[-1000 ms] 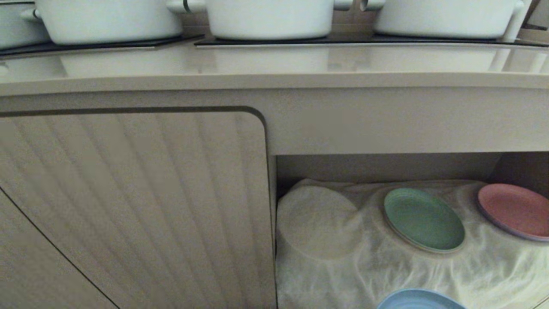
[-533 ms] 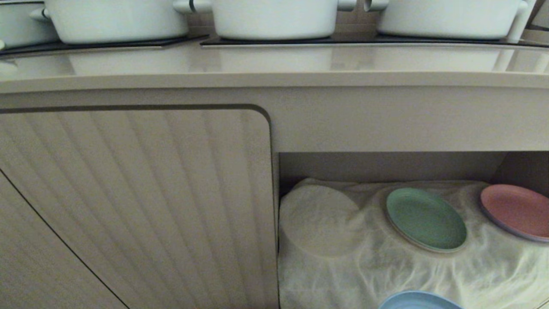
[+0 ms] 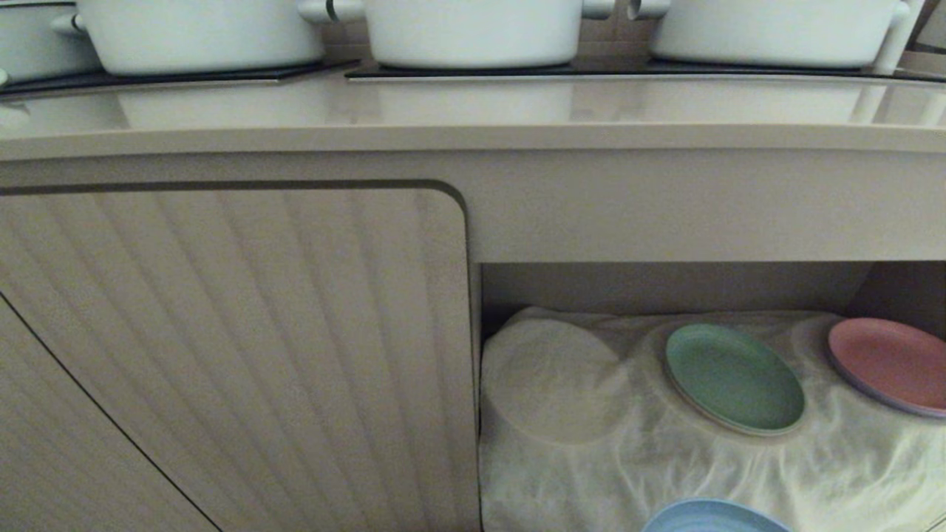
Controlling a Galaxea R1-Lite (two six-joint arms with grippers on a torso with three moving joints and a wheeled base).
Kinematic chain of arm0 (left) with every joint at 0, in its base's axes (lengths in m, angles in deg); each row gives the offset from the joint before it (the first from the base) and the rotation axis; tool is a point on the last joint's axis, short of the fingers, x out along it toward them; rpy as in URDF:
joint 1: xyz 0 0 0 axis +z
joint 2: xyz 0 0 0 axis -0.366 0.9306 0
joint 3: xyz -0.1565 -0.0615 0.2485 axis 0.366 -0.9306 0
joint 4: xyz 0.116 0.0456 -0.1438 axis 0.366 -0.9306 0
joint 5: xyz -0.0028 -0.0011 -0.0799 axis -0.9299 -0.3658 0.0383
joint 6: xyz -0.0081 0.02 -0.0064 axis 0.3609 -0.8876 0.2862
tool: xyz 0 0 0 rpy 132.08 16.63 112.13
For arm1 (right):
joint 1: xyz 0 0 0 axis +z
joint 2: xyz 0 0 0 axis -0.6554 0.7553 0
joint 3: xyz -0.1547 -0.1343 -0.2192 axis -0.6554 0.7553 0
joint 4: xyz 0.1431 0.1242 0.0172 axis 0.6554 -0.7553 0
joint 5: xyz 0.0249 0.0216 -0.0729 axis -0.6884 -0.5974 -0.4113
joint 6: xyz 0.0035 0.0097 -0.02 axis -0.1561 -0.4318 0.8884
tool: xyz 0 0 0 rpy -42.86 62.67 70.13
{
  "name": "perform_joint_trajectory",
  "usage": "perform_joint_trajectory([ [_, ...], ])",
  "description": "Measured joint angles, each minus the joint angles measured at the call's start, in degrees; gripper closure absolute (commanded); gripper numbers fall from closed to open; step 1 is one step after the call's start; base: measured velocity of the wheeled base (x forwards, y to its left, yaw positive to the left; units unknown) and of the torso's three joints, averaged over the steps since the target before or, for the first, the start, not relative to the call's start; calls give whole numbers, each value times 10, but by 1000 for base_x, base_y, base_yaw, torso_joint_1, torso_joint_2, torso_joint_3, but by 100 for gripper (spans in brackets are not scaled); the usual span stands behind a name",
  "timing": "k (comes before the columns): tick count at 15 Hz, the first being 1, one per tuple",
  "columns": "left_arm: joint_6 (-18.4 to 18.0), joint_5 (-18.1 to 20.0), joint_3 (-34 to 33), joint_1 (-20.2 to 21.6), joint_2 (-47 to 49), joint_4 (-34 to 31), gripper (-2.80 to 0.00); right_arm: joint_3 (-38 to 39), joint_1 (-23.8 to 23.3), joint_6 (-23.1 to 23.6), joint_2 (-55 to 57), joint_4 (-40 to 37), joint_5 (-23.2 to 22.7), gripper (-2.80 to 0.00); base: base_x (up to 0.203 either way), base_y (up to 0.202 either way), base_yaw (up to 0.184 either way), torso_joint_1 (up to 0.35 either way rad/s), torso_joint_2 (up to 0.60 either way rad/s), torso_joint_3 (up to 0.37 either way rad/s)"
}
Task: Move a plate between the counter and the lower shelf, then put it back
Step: Put the plate in the cupboard
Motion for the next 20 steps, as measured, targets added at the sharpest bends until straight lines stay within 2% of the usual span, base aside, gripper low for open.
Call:
perform_joint_trajectory([
  [8,0,0,0,0,0,0,0,-6,0,2,140,141,0,0,0,0,0,0,0,0],
  [20,0,0,0,0,0,0,0,-32,-1,-1,315,299,-2,0,0,0,0,0,0,0],
])
